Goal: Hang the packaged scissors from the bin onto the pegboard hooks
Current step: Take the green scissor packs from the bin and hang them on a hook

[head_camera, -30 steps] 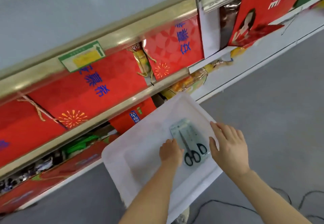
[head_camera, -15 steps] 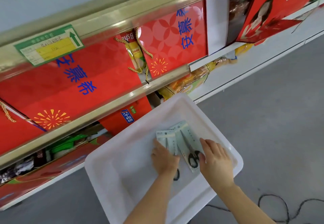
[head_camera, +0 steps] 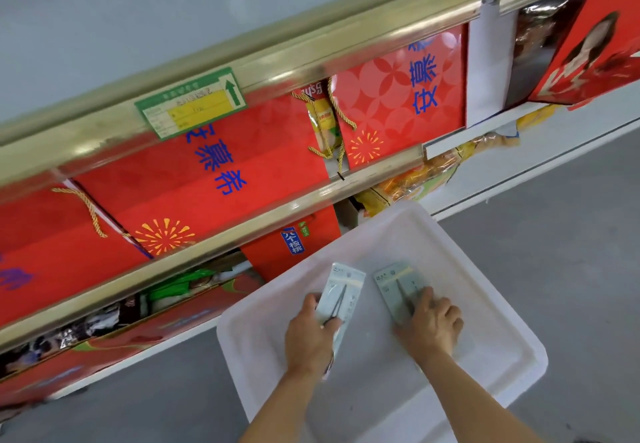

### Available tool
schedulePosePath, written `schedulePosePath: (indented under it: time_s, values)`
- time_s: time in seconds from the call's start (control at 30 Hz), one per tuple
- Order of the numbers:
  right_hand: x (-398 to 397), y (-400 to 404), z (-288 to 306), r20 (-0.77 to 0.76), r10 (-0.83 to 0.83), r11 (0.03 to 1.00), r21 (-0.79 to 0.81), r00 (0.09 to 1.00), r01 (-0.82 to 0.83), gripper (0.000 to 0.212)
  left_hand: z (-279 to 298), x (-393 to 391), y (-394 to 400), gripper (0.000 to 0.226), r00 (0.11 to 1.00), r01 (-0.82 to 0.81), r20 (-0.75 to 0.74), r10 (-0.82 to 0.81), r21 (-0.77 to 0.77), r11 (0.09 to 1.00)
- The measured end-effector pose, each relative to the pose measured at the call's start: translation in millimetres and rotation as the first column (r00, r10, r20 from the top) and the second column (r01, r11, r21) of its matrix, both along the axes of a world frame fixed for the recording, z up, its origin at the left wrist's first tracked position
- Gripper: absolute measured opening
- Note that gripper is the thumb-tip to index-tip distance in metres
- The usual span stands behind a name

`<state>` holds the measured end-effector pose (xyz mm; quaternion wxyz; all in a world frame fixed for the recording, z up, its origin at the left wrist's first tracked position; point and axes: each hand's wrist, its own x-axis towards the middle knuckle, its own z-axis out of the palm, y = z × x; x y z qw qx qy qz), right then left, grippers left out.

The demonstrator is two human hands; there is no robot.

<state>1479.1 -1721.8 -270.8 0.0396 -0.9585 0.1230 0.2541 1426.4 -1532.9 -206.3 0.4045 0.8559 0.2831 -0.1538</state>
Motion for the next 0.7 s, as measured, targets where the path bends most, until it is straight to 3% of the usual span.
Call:
schedulePosePath:
  time_s: [0.13,0.2,0.37,0.53,0.7]
  values:
    - [-9,9,4,0.024,-0.11,0.983,0.148,0.994,0.106,0.08,14,4,12,0.038,0.987,-0.124,0.081,0.137,-0.153,0.98]
    - [-16,16,14,0.042,-0.115,0.96,0.261,0.992,0.1,0.082,22,4,14,0.036,0.974,-0.153,0.128,0.185,-0.224,0.963]
    - [-31,28,51,0.101,-0.092,0.938,0.343,0.991,0.052,0.095,63,0,21,0.045,0.916,-0.195,0.249,0.314,-0.406,0.893]
    - [-29,52,116,0.207,-0.209,0.83,0.555,0.956,0.061,0.099,128,0,36,0.063,0.804,-0.215,0.431,0.41,-0.432,0.876]
    - [-16,92,202,0.423,-0.266,0.731,0.674,0.866,-0.105,0.1,205,6,62,0.066,0.635,-0.295,0.582,0.509,-0.426,0.855]
